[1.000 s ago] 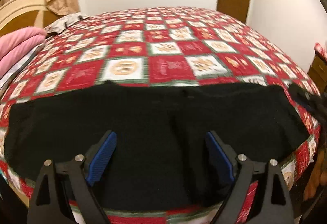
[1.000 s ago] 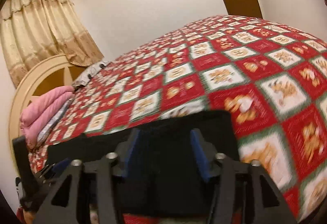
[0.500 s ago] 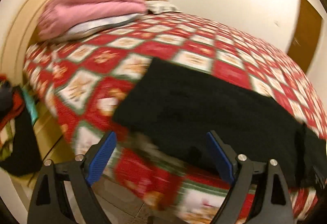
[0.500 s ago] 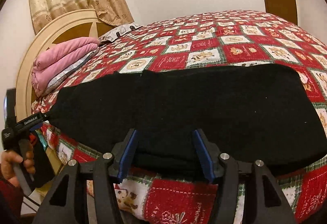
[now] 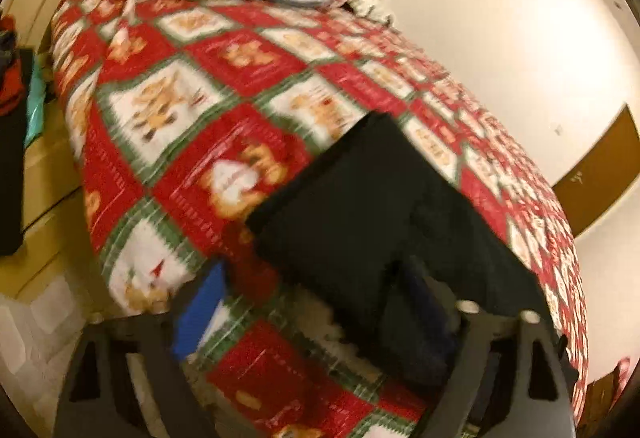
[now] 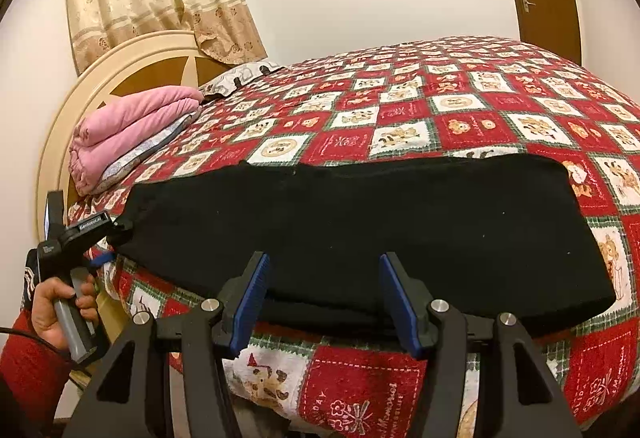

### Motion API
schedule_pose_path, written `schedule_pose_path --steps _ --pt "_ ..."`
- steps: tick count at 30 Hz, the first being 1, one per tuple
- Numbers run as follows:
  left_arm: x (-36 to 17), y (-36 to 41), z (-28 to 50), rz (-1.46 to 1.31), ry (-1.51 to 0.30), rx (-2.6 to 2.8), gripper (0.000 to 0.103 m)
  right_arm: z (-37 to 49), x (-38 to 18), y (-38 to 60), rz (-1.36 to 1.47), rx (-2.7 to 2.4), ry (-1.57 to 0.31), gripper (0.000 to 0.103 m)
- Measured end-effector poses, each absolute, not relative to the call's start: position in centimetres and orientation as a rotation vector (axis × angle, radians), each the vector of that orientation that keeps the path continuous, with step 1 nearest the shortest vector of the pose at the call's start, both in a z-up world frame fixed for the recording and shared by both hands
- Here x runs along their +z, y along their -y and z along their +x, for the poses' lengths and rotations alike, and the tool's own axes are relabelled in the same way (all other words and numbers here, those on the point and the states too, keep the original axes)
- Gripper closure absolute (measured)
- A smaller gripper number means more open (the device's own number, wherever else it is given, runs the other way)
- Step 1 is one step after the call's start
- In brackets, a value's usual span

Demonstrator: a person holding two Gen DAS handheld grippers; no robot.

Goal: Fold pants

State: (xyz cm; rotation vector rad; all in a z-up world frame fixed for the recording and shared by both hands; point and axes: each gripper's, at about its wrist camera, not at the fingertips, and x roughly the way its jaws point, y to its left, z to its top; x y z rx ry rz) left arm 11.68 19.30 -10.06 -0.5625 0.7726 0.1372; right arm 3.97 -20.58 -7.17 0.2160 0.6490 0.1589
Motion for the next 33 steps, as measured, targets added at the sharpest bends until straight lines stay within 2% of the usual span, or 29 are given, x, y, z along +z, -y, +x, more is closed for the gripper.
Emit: schedule_pose_path --steps 1,7,8,10,17,24,33 --pt "-9.9 -19.1 11.9 -0.555 -0.774 0.111 0.041 4.0 -7.2 20.7 0.222 0.158 -0.649 0.044" --pt "-10.5 -20.0 12.4 -0.654 -0.769 0.097 0.044 4.1 -7.2 21.2 0.248 0.149 -0.654 0.044" --pt "-10.3 -20.2 12.3 -0.663 -0.764 0.102 0.05 4.1 -7.2 21.2 0.25 0.147 -0.656 0.044" --pt "-9.8 -20.1 12.0 -0.648 -0.754 0.07 0.078 4.2 -7.3 21.6 0.26 0.134 -0.657 0.044" --pt "-5.6 -17.0 11.1 -0.475 -0.649 0.025 0.08 4.0 -7.0 24.7 0.374 0.058 -0.636 0.044" --pt "0.2 -8.9 9.3 -0.199 -0.506 -0.171 0.08 3.7 -6.7 27.9 0.469 0.006 -0.611 0.044" --pt "0.9 4.0 6.8 -0.007 -0.51 -0.517 0.08 3.3 -6.2 32.1 0.581 -0.011 -0.575 0.044"
